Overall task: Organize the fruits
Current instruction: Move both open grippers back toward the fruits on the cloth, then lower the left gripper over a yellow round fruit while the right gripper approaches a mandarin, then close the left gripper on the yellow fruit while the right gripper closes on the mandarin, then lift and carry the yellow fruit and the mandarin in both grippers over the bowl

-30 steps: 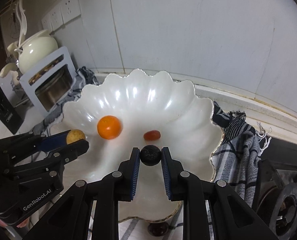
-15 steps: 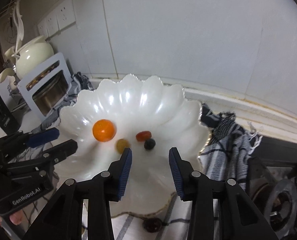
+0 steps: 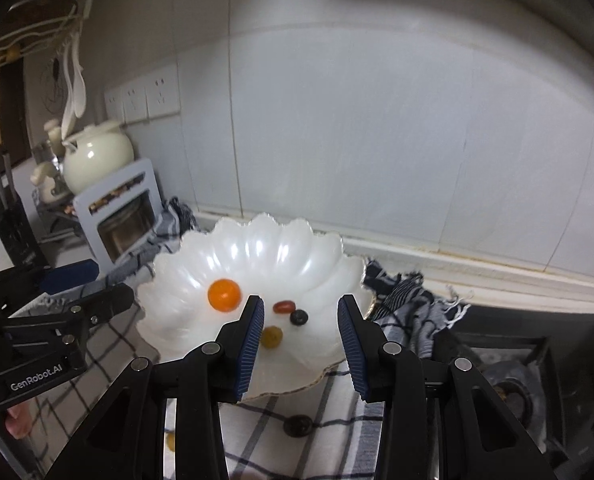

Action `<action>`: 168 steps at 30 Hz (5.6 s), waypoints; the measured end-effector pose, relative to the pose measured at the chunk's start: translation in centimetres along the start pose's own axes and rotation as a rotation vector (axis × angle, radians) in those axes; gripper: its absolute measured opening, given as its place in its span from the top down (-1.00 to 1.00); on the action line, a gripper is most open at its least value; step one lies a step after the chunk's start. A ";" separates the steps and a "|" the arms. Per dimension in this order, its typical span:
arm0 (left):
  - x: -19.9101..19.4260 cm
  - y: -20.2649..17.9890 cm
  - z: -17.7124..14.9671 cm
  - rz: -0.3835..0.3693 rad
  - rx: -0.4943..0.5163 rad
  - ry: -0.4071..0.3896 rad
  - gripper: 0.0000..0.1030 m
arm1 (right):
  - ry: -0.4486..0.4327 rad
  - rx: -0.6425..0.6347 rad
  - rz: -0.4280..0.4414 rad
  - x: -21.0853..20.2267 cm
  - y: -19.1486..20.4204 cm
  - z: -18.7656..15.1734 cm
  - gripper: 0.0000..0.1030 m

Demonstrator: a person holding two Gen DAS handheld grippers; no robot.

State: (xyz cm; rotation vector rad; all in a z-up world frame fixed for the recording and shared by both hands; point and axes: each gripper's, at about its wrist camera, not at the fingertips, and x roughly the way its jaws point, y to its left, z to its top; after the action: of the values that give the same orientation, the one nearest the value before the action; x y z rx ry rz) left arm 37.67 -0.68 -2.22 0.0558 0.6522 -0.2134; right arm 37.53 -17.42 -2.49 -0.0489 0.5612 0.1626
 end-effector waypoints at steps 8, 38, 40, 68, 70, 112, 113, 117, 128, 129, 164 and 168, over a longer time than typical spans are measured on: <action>-4.2 -0.2 -0.7 -0.016 0.018 -0.058 -0.02 | -0.060 -0.030 -0.035 -4.3 1.1 -0.5 0.23; -9.7 -1.2 -8.2 -0.028 0.140 -0.085 -0.46 | -0.012 -0.050 -0.062 -9.6 4.3 -9.0 -0.12; -9.7 -1.3 -8.6 -0.028 0.153 -0.084 -0.46 | -0.001 -0.062 -0.059 -9.4 4.7 -9.8 -0.12; -3.1 -1.5 -12.5 -0.134 0.298 0.014 -0.58 | 0.137 -0.001 -0.064 -4.5 5.3 -15.1 -0.31; -2.4 -1.7 -12.6 -0.144 0.307 0.026 -0.57 | 0.150 0.011 -0.059 -4.0 5.2 -15.3 -0.31; 6.0 -3.5 -13.6 -0.255 0.274 0.272 0.53 | 0.232 0.116 0.018 0.5 4.2 -16.8 0.06; 6.0 -3.5 -13.6 -0.253 0.273 0.272 0.54 | 0.232 0.117 0.018 0.5 4.2 -16.9 0.06; 5.5 -3.3 -13.6 -0.251 0.261 0.267 0.54 | 0.231 0.121 0.024 0.4 4.1 -16.8 0.07; 2.5 -2.9 -13.2 -0.221 0.217 0.230 0.54 | 0.207 0.124 0.037 -1.2 3.8 -16.5 0.08; 2.2 -2.9 -13.2 -0.218 0.213 0.225 0.54 | 0.202 0.124 0.039 -1.5 3.8 -16.4 0.08; -5.7 -2.9 -6.3 -0.101 0.077 -0.036 0.54 | -0.063 0.034 0.059 -7.4 2.2 -7.9 0.08; -5.3 -2.6 -5.1 -0.090 0.060 -0.050 0.54 | -0.072 0.044 0.068 -6.7 2.0 -6.7 0.08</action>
State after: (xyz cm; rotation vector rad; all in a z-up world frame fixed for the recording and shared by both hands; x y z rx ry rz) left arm 29.98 -1.71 -3.02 0.0785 0.5990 -0.3203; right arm 28.10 -17.02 -4.53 0.0187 0.4943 0.2172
